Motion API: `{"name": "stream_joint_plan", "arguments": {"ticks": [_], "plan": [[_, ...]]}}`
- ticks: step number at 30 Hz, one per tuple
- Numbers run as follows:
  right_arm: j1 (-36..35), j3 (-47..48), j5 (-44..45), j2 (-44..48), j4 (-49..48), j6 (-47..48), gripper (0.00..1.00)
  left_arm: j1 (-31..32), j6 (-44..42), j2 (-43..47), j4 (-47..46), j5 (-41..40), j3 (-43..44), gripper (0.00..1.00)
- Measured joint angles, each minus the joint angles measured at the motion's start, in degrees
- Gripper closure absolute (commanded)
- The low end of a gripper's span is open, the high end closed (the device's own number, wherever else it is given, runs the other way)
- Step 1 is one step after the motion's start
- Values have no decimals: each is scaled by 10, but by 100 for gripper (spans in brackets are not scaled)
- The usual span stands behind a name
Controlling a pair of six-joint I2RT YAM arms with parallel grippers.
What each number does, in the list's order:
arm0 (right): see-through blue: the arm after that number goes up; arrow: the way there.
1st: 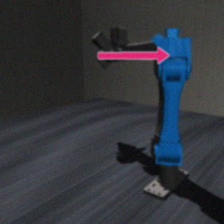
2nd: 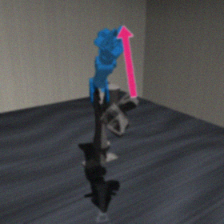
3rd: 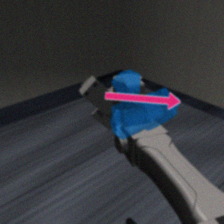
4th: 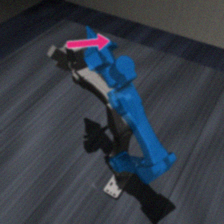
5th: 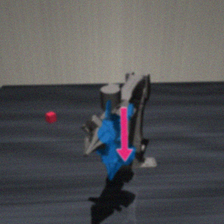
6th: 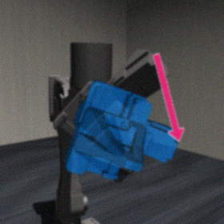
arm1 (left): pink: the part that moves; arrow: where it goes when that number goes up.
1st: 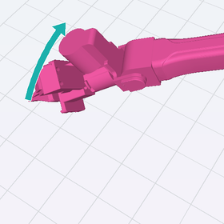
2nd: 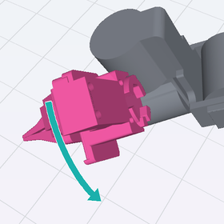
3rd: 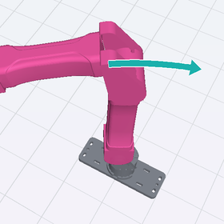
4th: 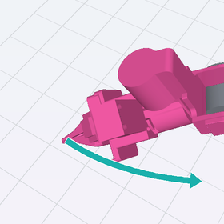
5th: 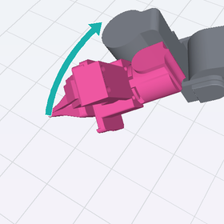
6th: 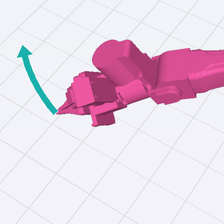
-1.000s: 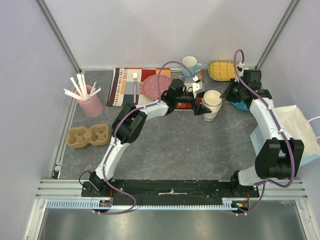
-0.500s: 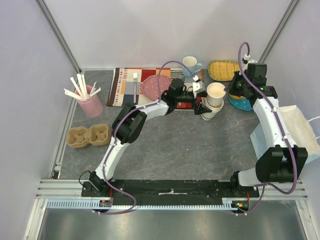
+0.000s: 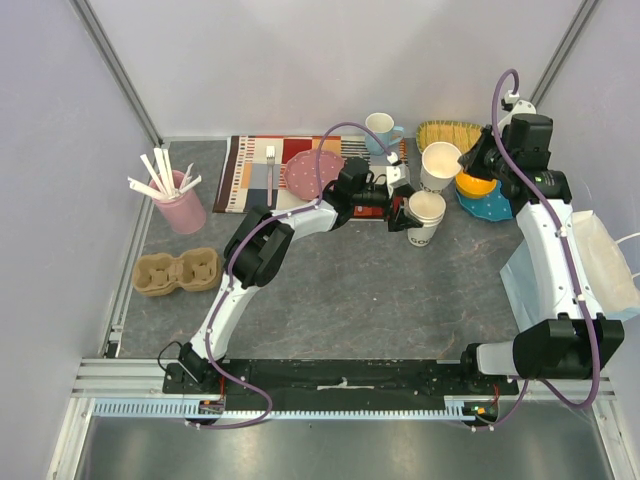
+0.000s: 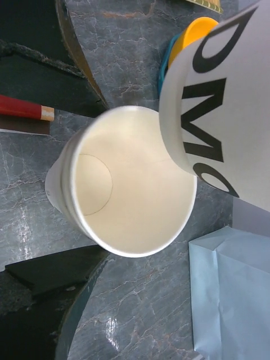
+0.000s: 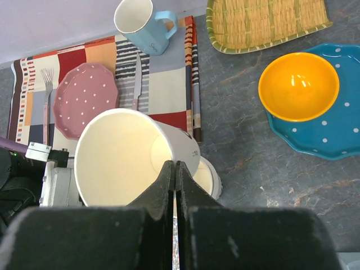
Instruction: Pack the takeout coffee
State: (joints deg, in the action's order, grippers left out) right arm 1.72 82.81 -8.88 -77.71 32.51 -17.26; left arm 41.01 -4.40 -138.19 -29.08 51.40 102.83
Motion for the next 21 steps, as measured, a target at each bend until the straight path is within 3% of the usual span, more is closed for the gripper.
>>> {"name": "stream_joint_plan", "arguments": {"ticks": [12, 21], "plan": [[0, 5, 1, 5, 14, 0, 100, -5, -13, 10, 37, 16, -2, 0], [0, 24, -17, 5, 14, -4, 100, -16, -34, 84, 119, 40, -5, 0]]}}
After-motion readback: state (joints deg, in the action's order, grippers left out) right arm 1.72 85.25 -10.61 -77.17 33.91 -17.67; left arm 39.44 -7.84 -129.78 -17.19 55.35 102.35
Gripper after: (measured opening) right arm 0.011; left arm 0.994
